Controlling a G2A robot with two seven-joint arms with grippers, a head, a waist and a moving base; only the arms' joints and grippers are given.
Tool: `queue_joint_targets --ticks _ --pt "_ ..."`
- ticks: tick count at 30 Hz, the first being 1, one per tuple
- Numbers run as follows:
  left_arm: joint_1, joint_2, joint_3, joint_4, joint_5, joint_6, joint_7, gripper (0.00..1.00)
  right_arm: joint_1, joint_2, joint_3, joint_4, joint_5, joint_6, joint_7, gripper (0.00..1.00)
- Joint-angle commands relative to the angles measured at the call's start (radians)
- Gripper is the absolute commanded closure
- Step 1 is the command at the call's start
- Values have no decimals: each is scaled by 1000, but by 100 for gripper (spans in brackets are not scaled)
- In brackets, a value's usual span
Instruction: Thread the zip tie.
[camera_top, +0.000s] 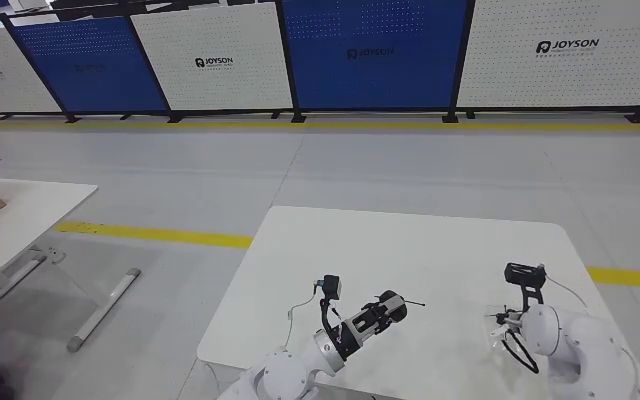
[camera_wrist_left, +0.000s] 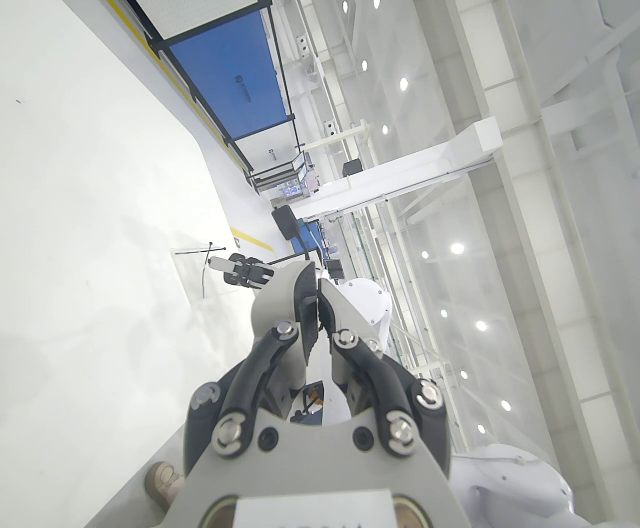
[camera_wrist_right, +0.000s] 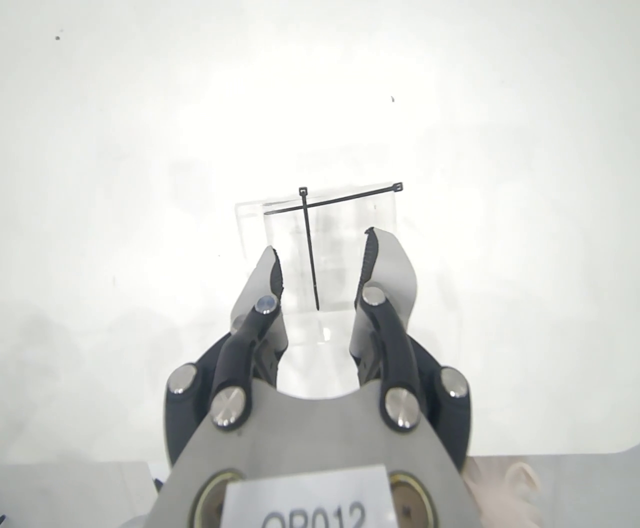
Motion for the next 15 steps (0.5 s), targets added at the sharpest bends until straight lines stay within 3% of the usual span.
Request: queue_joint_targets --ticks 1,15 --pt "0 0 0 0 0 0 0 100 -2 -1 -7 -3 0 0 0 67" --pt "0 0 0 0 0 0 0 100 15 10 -25 41 22 0 0 69"
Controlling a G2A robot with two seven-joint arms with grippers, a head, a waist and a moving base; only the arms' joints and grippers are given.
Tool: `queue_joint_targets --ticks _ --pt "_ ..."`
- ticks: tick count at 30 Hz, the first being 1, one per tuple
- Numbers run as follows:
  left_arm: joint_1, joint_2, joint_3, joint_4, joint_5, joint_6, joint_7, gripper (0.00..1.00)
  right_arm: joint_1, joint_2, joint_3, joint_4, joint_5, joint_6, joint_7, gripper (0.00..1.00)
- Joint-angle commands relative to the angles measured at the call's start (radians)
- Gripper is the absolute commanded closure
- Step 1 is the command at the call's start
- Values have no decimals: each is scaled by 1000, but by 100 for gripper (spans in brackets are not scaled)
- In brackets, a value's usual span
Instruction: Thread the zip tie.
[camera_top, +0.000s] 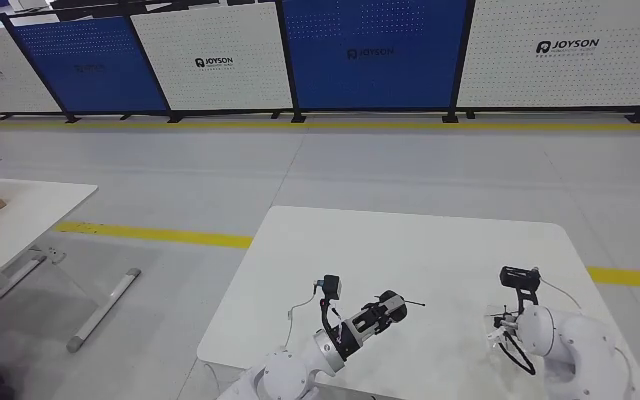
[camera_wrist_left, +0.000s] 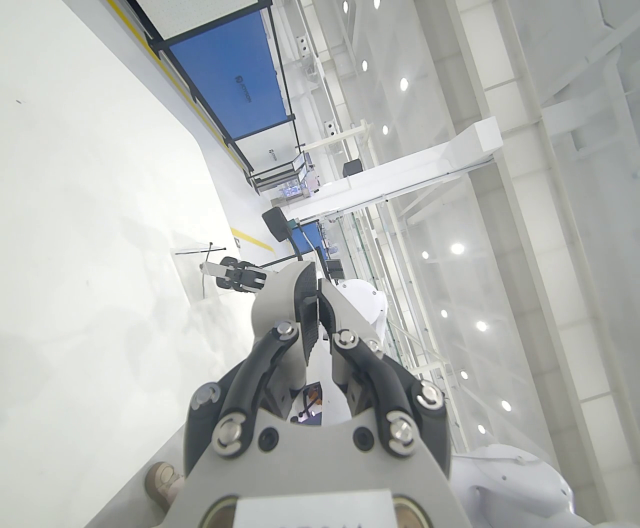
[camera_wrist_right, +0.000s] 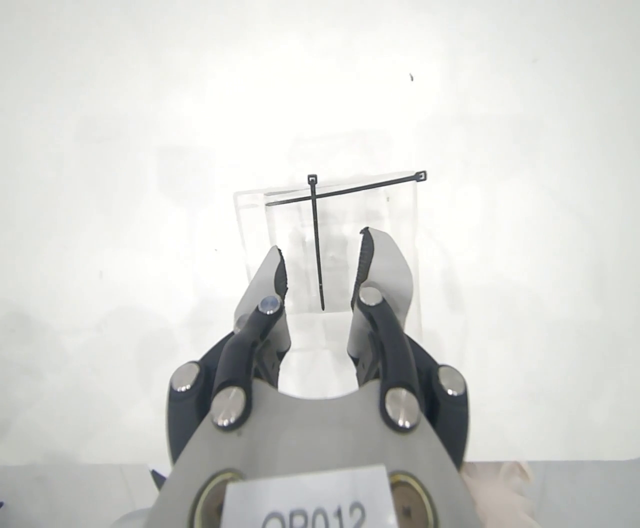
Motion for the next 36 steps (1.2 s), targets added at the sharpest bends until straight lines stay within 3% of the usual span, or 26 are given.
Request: queue_joint_targets --ticks 1,24,36 --pt "0 0 0 0 0 0 0 100 7 2 -5 11 5 0 0 69" --pt "0 0 0 0 0 0 0 100 23 32 -43 39 41 0 0 76" --pt "0 0 0 0 0 0 0 100 70 48 -74 93 87 0 0 90"
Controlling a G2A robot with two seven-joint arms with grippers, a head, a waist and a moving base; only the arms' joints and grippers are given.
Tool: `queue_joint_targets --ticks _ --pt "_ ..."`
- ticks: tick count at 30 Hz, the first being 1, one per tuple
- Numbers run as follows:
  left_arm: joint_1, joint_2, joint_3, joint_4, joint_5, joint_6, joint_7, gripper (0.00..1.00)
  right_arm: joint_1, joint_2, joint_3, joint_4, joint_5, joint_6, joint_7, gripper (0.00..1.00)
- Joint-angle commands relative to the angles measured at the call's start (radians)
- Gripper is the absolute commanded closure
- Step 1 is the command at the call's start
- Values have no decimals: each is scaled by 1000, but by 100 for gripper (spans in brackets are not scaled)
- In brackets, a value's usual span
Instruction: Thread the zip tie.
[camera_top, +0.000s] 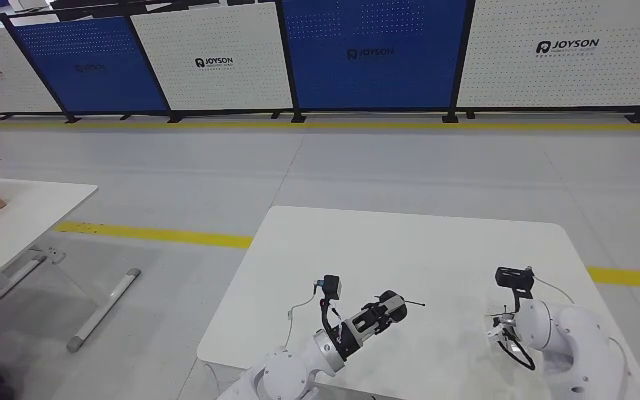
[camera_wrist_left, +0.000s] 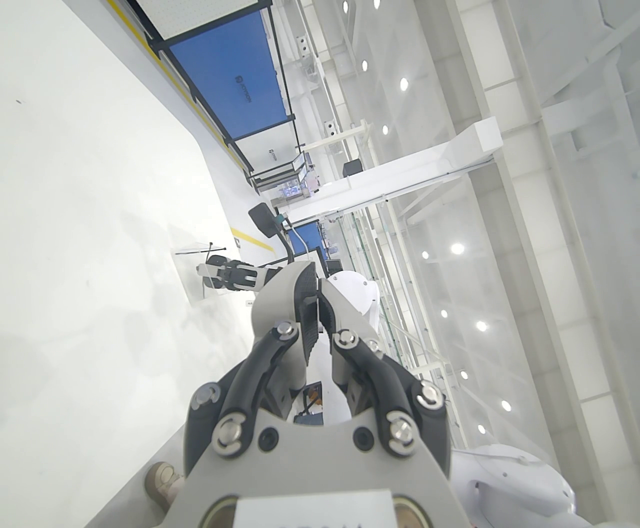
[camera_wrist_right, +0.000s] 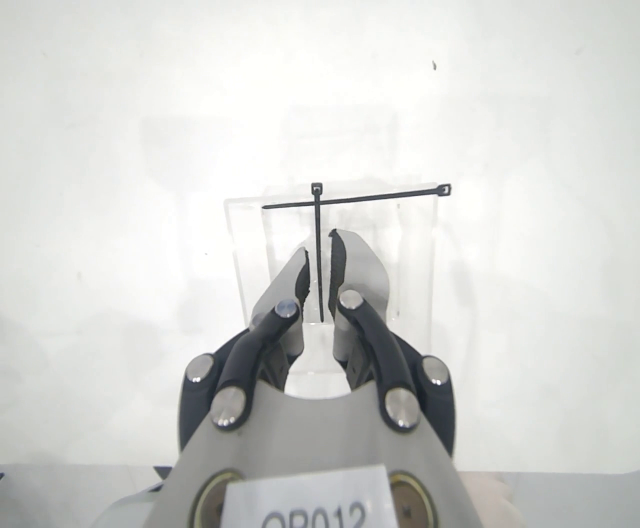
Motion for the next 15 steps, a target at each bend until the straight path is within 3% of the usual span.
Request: queue_joint_targets --ticks 1,6,15 --pt "0 0 0 0 0 0 0 100 6 2 -3 10 4 0 0 92" --pt "0 0 0 0 0 0 0 100 18 7 -8 29 17 0 0 100" --pt "0 0 0 0 0 0 0 100 17 15 -16 19 21 0 0 100"
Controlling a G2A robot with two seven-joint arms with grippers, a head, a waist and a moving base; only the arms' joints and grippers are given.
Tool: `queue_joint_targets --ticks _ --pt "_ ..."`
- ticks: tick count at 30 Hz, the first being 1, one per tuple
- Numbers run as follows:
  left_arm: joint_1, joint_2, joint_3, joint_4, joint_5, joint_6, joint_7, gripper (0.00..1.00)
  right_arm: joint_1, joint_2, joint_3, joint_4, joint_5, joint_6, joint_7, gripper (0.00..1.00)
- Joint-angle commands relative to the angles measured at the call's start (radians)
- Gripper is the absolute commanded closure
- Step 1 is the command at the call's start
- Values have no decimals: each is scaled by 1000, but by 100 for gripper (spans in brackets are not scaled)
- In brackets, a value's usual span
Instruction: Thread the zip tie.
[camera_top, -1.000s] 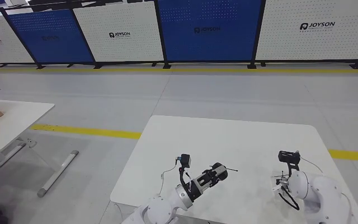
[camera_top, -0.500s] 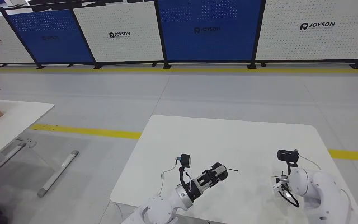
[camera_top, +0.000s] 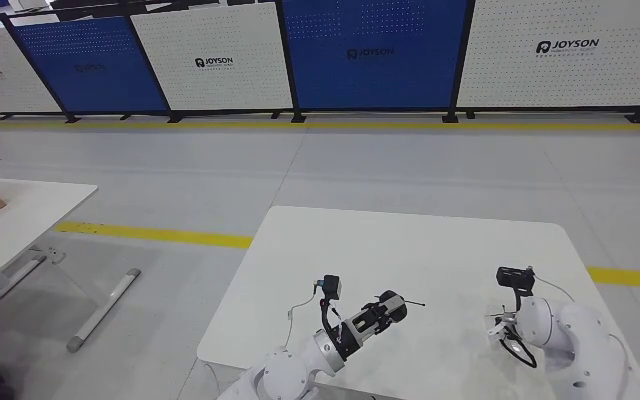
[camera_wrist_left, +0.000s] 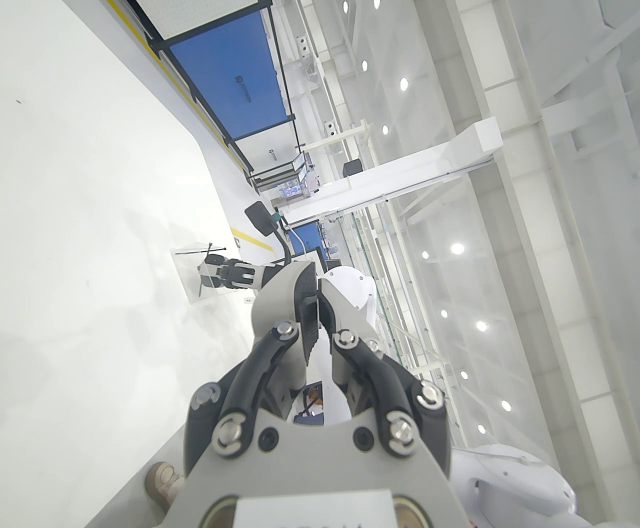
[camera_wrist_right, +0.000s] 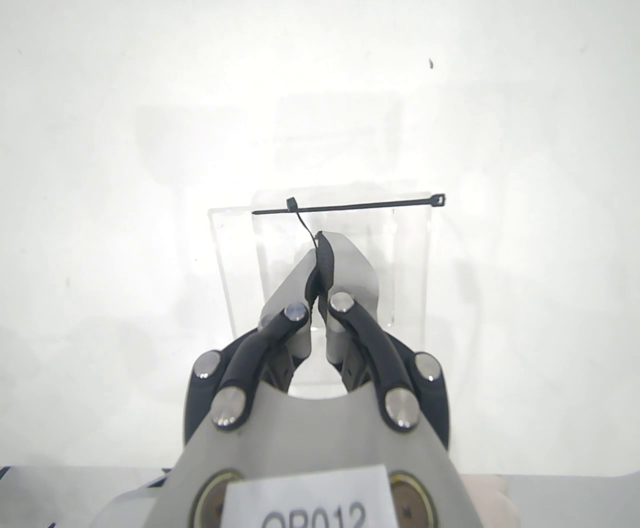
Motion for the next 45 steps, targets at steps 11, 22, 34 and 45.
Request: queue_joint_targets --ticks 11,22,34,45 --pt "0 0 0 0 0 0 0 100 -81 13 39 -123 -21 0 0 100" --pt "0 0 0 0 0 0 0 100 -205 -12 175 -315 -52 0 -85 100" --pt "0 0 0 0 0 0 0 100 -217 -18 177 -327 -40 0 -92 100" --pt "0 0 0 0 0 0 0 100 -401 -38 213 -508 101 -14 -378 100"
